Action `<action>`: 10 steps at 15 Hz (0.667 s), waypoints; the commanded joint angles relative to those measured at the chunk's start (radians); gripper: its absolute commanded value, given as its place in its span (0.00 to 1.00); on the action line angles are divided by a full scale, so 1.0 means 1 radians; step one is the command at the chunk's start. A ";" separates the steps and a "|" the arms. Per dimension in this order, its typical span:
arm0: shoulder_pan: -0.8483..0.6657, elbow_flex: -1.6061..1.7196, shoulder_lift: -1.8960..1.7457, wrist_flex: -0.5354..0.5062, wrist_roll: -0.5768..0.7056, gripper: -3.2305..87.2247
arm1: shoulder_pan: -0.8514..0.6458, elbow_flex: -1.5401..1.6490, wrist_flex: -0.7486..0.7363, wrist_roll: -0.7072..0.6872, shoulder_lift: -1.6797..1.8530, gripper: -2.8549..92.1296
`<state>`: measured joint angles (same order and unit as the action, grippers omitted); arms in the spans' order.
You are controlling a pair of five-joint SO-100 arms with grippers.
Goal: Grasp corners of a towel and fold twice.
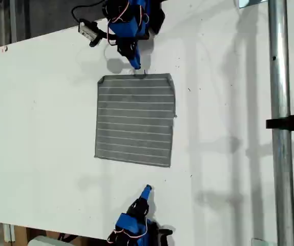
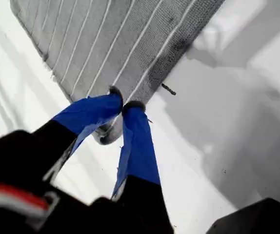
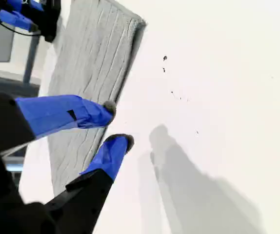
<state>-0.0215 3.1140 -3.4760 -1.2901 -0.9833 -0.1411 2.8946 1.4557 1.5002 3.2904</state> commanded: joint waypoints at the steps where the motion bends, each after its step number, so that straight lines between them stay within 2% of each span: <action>1: -0.057 0.005 0.002 0.023 -0.376 0.00 | 0.054 -0.014 -0.026 -0.018 -0.003 0.03; 5: -0.060 0.005 0.002 0.011 -0.385 0.00 | 0.063 -0.035 -0.025 -0.015 0.005 0.03; 7: -0.058 0.005 0.002 0.008 -0.390 0.00 | 0.110 -0.133 -0.089 -0.021 -0.083 0.03; 9: -0.061 0.005 0.002 0.008 -0.390 0.00 | 0.229 -0.426 -0.192 -0.026 -0.568 0.03; 10: -0.063 0.005 0.002 0.008 -0.388 0.00 | 0.298 -0.627 -0.175 -0.041 -0.827 0.03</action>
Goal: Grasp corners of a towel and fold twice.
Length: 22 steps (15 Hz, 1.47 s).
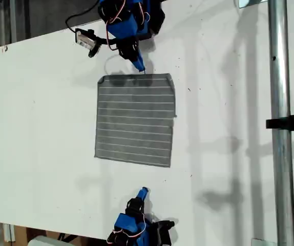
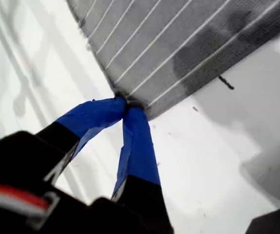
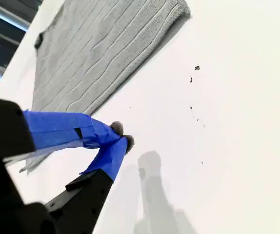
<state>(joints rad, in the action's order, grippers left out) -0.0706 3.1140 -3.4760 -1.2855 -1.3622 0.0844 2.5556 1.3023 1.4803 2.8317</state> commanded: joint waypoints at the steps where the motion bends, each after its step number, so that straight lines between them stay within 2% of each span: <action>1: -0.014 0.005 0.002 0.003 -0.008 0.00 | 0.140 -0.456 0.012 -0.025 -0.551 0.03; 3: -0.012 0.005 0.002 0.003 -0.006 0.00 | 0.238 -0.669 0.137 -0.011 -0.790 0.04; 4: -0.009 0.005 0.002 0.003 -0.008 0.00 | 0.261 -0.723 0.204 -0.014 -0.864 0.20; 5: -0.009 0.005 0.002 0.003 -0.009 0.00 | 0.267 -0.735 0.210 -0.025 -0.905 0.31; 7: -0.009 0.005 0.002 0.003 -0.008 0.00 | 0.272 -0.709 0.222 -0.046 -0.956 0.40; 9: -0.015 0.005 0.002 0.003 -0.006 0.00 | 0.265 -0.647 0.193 -0.081 -1.046 0.43; 13: -0.026 0.005 0.002 0.003 -0.014 0.00 | 0.209 -0.494 -0.049 -0.126 -1.193 0.39; 16: -0.029 0.005 0.002 0.003 -0.018 0.00 | 0.121 -0.402 -0.233 -0.179 -1.244 0.26; 17: -0.031 0.005 0.002 0.003 -0.021 0.00 | 0.107 -0.425 -0.239 -0.218 -1.272 0.16; 18: -0.032 0.005 0.002 0.003 -0.025 0.00 | 0.103 -0.437 -0.233 -0.221 -1.289 0.10; 20: -0.035 0.005 0.002 0.003 -0.034 0.00 | 0.106 -0.426 -0.268 -0.224 -1.282 0.03; 22: -0.044 -0.054 0.002 0.018 -0.031 0.00 | 0.110 -0.420 -0.316 -0.236 -1.264 0.03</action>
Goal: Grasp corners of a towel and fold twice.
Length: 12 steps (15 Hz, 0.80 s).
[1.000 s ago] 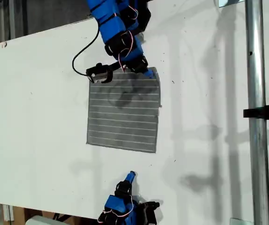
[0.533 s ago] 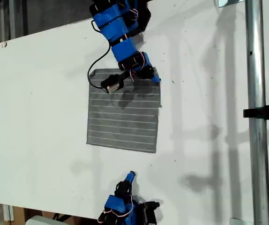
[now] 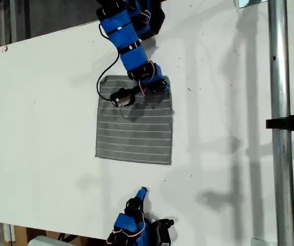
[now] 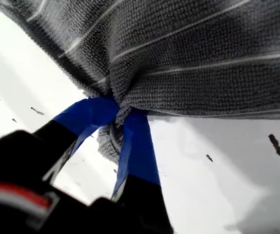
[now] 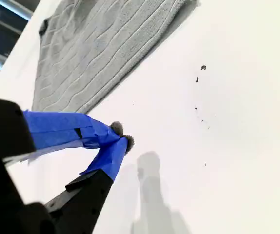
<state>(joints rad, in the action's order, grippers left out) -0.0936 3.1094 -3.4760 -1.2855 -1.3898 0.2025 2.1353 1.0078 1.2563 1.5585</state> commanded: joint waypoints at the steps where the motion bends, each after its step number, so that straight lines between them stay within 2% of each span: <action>1: -0.032 -0.143 0.003 0.021 0.009 0.00 | -0.006 0.000 -0.029 -0.014 0.011 0.03; 2: -0.049 -0.253 0.069 0.031 0.032 0.00 | -0.005 0.000 -0.029 -0.014 0.011 0.03; 4: -0.046 -0.577 0.541 0.020 0.074 0.00 | -0.008 0.000 -0.035 -0.014 0.011 0.03; 7: 0.034 -1.031 1.167 -0.046 0.216 0.00 | -0.012 0.000 -0.034 -0.014 0.021 0.03; 11: 0.135 -1.448 1.763 -0.155 0.351 0.00 | -0.015 0.000 -0.035 -0.005 0.026 0.03; 12: 0.143 -1.531 1.838 -0.189 0.350 0.17 | -0.015 0.000 -0.037 -0.005 0.026 0.03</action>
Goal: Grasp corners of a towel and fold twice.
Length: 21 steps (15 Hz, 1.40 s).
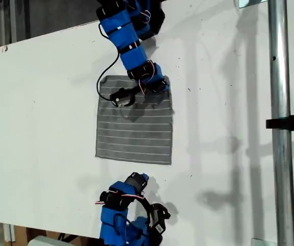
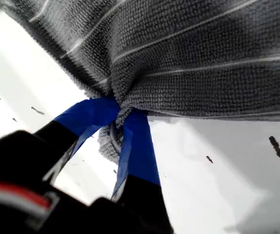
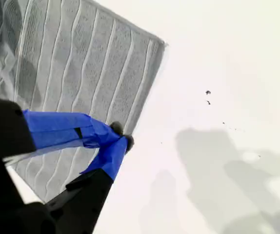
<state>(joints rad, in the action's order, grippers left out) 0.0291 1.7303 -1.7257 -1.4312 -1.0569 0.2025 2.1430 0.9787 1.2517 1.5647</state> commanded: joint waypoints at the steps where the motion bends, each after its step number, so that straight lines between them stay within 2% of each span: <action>1: 0.020 -0.215 0.124 -0.069 0.029 0.39 | -0.015 -0.008 -0.008 0.000 0.020 0.03; 2: 0.020 -0.255 0.132 -0.064 0.097 0.45 | -0.015 -0.008 -0.009 0.000 0.020 0.03; 5: 0.018 -0.236 0.210 0.005 0.158 0.44 | -0.014 -0.008 -0.012 0.002 0.021 0.03; 8: 0.054 -0.236 0.417 0.103 0.101 0.40 | -0.012 -0.008 -0.014 0.002 0.023 0.03; 11: 0.075 -0.264 0.551 0.156 0.026 0.38 | -0.009 -0.008 -0.018 0.003 0.023 0.03; 15: 0.055 -0.247 0.578 0.167 0.003 0.28 | -0.002 -0.008 -0.032 0.003 0.018 0.03; 19: 0.028 -0.229 0.557 0.163 -0.009 0.00 | 0.000 -0.008 -0.044 0.003 0.017 0.03; 21: 0.029 -0.209 0.502 0.161 0.005 0.00 | 0.006 -0.008 -0.044 0.006 0.023 0.03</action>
<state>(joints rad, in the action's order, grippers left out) 0.0920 1.5186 -1.1536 -1.2625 -1.0584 0.2025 2.1430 0.9342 1.2517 1.5693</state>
